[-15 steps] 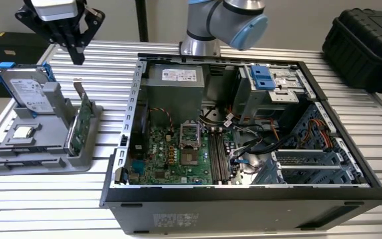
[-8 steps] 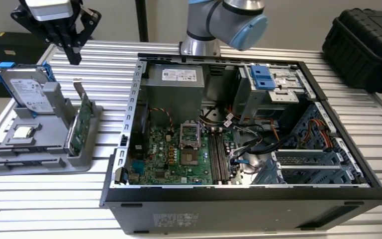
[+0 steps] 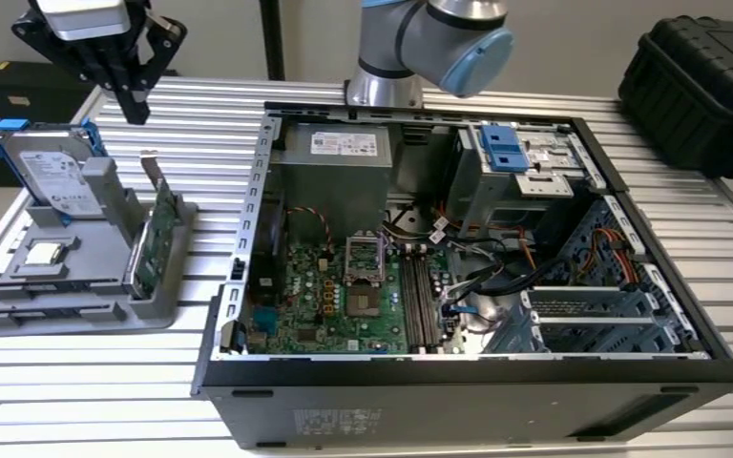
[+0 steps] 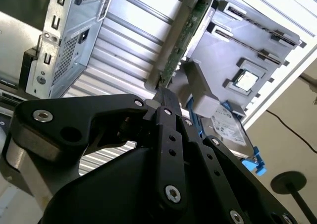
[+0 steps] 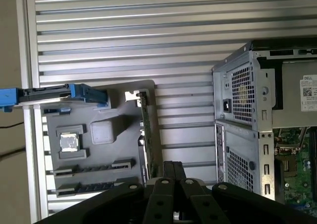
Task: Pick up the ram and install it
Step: 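Reach for the ram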
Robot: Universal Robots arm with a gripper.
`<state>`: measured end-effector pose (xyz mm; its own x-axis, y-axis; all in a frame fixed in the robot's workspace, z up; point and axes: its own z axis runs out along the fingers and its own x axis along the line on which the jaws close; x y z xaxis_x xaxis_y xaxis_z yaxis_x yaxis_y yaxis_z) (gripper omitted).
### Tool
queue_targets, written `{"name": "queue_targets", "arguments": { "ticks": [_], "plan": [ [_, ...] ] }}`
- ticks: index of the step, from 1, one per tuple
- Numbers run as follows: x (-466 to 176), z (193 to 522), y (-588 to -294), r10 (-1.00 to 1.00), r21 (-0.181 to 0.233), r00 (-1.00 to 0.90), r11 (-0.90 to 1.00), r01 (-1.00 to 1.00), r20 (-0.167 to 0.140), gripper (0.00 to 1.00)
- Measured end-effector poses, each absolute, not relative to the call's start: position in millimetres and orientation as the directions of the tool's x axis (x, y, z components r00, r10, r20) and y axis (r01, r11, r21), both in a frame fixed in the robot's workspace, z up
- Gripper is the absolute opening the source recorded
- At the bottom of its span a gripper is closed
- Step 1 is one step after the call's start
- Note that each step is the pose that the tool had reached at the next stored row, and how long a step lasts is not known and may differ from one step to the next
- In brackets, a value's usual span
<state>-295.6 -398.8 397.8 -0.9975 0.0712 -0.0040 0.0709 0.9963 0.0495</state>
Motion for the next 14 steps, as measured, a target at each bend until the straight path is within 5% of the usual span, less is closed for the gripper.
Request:
{"name": "queue_targets", "arguments": {
  "ticks": [14],
  "plan": [
    [-308.0,397.4,-398.8,0.071,0.05,-0.997,0.996,0.071,-0.002,0.0]
  ]
}}
